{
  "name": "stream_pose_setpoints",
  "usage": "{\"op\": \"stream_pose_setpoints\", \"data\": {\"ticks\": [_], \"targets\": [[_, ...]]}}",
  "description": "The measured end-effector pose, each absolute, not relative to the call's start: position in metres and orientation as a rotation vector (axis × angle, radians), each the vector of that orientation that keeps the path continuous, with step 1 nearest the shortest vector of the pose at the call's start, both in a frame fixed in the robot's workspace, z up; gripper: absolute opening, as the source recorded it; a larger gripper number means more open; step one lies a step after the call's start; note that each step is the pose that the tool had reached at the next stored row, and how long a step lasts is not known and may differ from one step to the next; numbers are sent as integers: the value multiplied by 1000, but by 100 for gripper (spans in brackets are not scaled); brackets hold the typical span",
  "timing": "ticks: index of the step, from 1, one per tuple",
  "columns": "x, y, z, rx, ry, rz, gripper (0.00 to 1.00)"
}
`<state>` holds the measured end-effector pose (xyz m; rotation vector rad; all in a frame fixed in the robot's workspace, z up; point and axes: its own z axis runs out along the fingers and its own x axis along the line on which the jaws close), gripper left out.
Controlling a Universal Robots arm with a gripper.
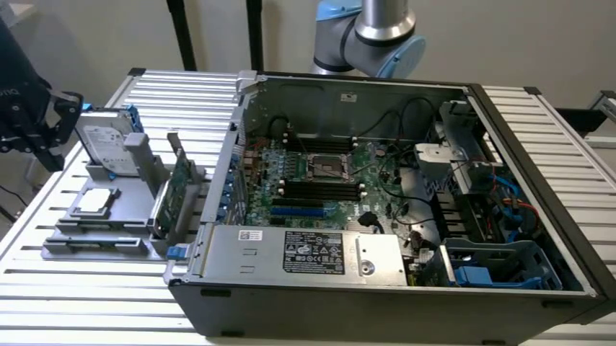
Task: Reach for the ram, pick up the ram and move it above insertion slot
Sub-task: 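Pick up the ram and move it above insertion slot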
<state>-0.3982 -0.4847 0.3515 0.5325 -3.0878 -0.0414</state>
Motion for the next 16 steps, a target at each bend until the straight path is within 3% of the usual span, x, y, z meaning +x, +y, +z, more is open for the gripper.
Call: {"op": "stream_pose_setpoints", "data": {"ticks": [16], "targets": [[-398, -485, 351, 974, -2974, -39, 11]]}}
